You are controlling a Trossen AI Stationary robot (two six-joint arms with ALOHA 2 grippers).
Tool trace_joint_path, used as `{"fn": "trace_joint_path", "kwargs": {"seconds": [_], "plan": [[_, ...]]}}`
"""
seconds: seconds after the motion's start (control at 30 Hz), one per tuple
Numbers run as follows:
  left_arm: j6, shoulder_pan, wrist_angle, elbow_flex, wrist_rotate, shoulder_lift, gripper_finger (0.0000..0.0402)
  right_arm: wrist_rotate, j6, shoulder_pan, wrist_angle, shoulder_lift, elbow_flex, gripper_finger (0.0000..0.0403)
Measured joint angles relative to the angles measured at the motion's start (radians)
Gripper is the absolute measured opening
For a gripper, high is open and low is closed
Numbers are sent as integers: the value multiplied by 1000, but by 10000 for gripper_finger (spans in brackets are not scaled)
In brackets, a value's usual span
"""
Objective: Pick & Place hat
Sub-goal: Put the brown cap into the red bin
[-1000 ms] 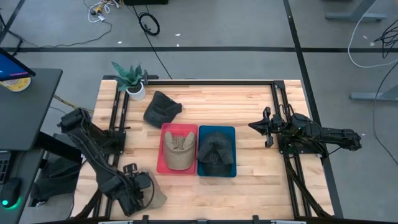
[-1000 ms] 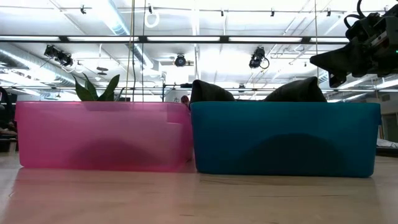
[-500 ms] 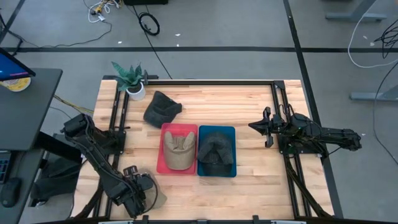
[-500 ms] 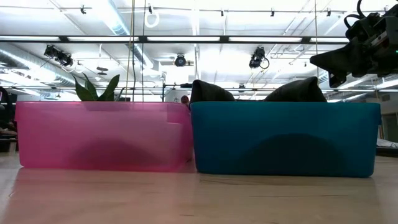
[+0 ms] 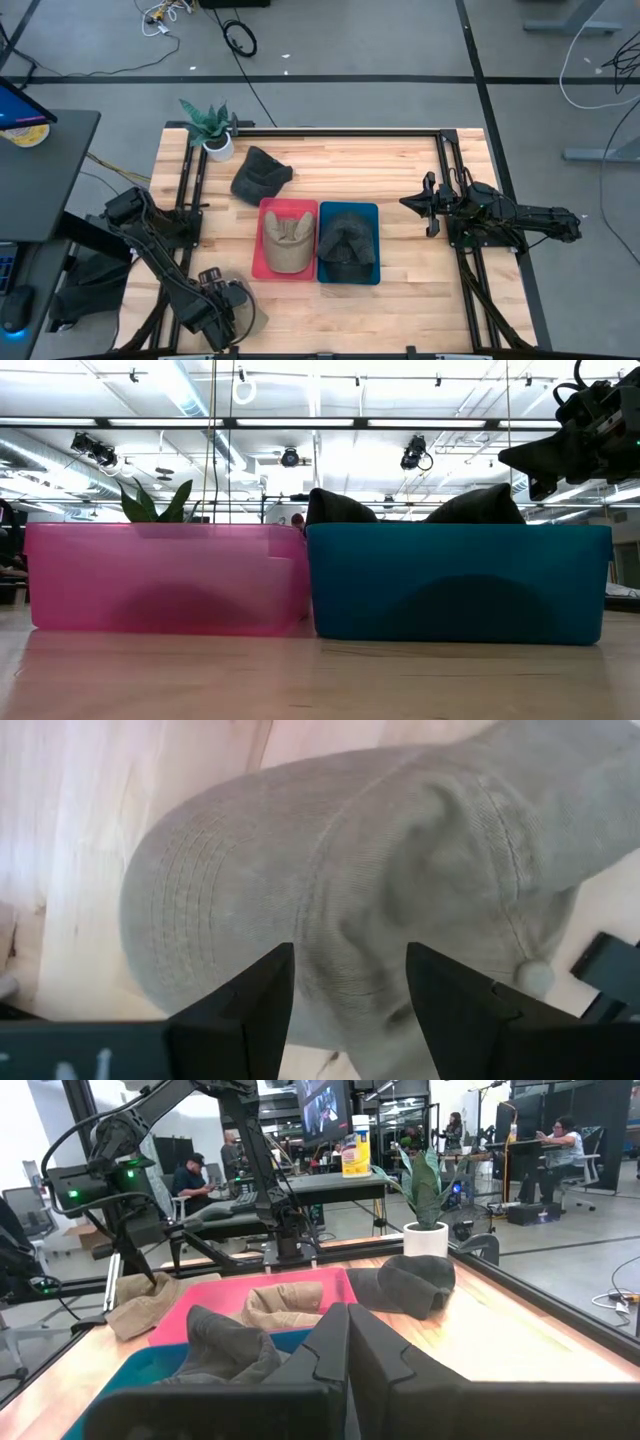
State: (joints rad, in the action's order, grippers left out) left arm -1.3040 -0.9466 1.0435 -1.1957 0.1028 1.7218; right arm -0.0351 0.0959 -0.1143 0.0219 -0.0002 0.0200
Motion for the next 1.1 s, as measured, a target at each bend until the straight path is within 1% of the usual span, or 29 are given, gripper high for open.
{"fn": "trace_joint_path", "kwargs": {"seconds": [0.17, 0.37, 0.5, 0.57, 0.6, 0.67, 0.73, 0.77, 0.83, 1.1], "plan": [[-18, 0, 1, 0, -2, 23, 197, 0, 0, 0, 0, 0, 0, 9], [31, 7, 3, -2, -55, 83, 197, 0, 0, 0, 0, 0, 0, 9], [38, 10, 6, -2, -51, 83, 191, 0, 0, 0, 0, 0, 0, 9], [44, 13, 10, -2, -54, 83, 171, 0, 0, 0, 0, 0, 0, 9], [44, 13, 13, -1, -60, 83, 155, 0, 0, 0, 0, 0, 0, 9], [44, 15, 18, -1, -68, 83, 108, 0, 0, 0, 0, 0, 0, 9], [44, 15, 18, 0, -69, 83, 48, 0, 0, 0, 0, 0, 0, 9], [44, 15, 19, 0, -69, 82, 26, 0, 0, 0, 0, 0, 0, 9], [40, 15, 29, -1, -73, 79, 15, 0, 0, 0, 0, 0, 0, 9], [56, 14, 66, 1, -109, 42, 6, 0, 0, 0, 0, 0, 0, 9]]}}
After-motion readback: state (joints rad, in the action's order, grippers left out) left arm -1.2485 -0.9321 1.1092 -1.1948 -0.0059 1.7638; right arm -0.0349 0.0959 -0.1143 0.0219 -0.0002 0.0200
